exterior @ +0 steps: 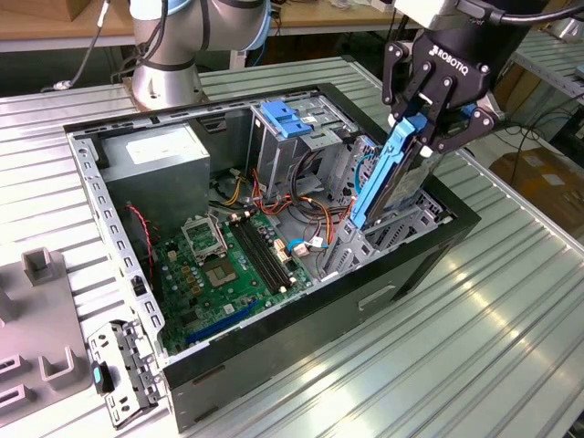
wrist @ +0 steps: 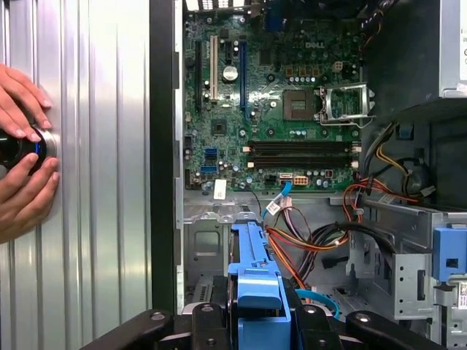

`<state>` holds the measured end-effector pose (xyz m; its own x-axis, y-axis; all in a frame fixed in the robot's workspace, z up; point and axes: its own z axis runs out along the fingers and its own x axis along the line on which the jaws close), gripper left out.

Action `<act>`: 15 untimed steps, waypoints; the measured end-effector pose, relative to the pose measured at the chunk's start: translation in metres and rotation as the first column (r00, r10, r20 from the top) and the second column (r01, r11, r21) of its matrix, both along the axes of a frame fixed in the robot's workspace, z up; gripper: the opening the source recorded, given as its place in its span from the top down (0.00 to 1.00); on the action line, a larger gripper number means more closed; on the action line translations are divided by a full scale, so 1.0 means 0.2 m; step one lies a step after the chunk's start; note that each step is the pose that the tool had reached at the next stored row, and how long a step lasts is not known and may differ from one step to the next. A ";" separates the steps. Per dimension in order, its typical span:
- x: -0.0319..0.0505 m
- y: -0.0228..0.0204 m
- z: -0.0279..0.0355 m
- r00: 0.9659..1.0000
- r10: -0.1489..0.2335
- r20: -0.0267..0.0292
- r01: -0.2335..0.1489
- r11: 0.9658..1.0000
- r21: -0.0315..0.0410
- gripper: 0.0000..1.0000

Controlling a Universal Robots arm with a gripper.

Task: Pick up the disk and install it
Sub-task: 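Insert the disk into the insertion slot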

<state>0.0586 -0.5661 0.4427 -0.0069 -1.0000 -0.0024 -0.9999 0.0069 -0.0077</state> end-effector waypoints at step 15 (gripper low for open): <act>0.002 0.000 -0.040 1.000 -0.019 0.000 0.019 1.000 0.000 0.63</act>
